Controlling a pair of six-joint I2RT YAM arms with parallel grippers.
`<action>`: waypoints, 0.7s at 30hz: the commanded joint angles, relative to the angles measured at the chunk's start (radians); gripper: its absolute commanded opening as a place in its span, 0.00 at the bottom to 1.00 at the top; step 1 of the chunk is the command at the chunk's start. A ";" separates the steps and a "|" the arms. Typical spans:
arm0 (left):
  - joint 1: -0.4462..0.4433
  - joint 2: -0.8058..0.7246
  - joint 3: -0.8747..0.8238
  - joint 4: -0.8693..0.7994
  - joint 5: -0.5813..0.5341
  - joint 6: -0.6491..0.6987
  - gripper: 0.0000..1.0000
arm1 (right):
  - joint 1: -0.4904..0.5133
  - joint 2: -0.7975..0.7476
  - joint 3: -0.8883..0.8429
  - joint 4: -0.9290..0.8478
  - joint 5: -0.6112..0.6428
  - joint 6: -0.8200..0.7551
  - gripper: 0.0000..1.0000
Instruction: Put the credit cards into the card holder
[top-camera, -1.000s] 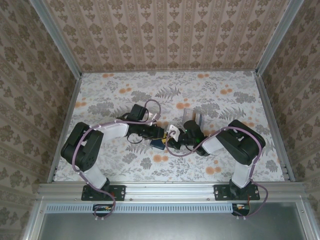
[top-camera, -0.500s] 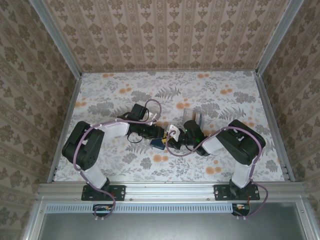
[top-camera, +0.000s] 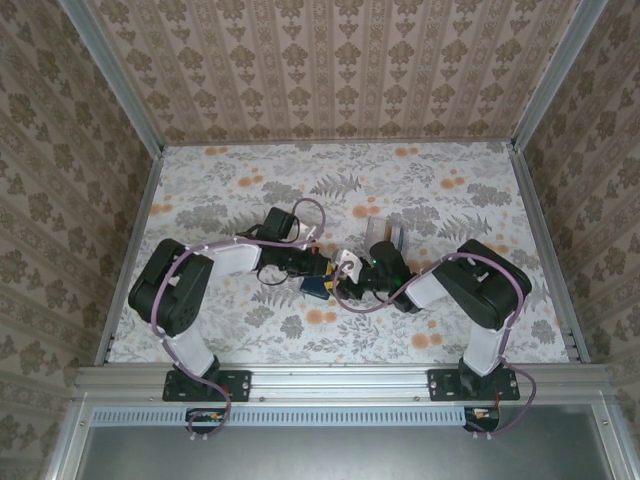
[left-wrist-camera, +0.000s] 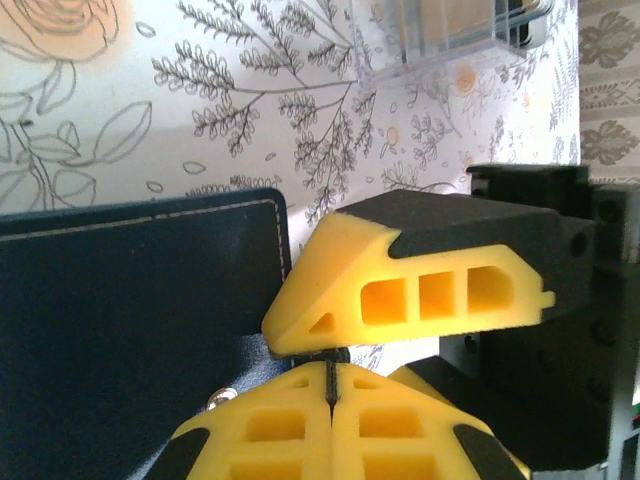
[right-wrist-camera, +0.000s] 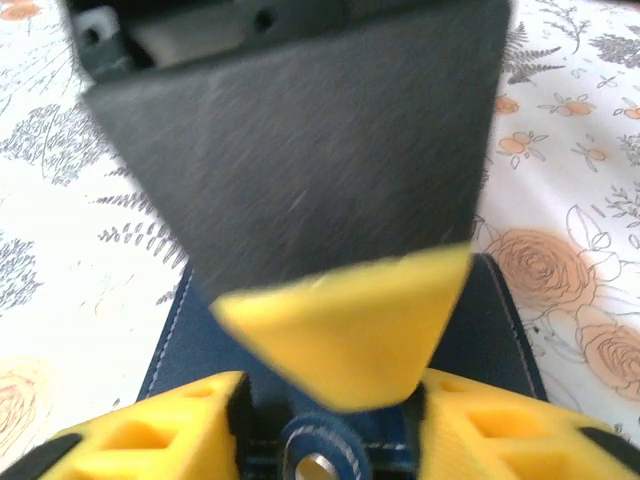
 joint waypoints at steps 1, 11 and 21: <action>0.022 -0.003 -0.019 0.042 0.039 -0.008 0.00 | 0.000 -0.055 -0.048 0.023 0.002 0.005 0.52; 0.040 0.002 -0.005 0.008 0.065 0.022 0.00 | -0.002 -0.135 -0.128 0.022 0.041 0.035 0.55; 0.009 0.007 0.021 -0.074 0.041 0.095 0.18 | -0.002 -0.113 -0.095 -0.020 0.041 0.014 0.54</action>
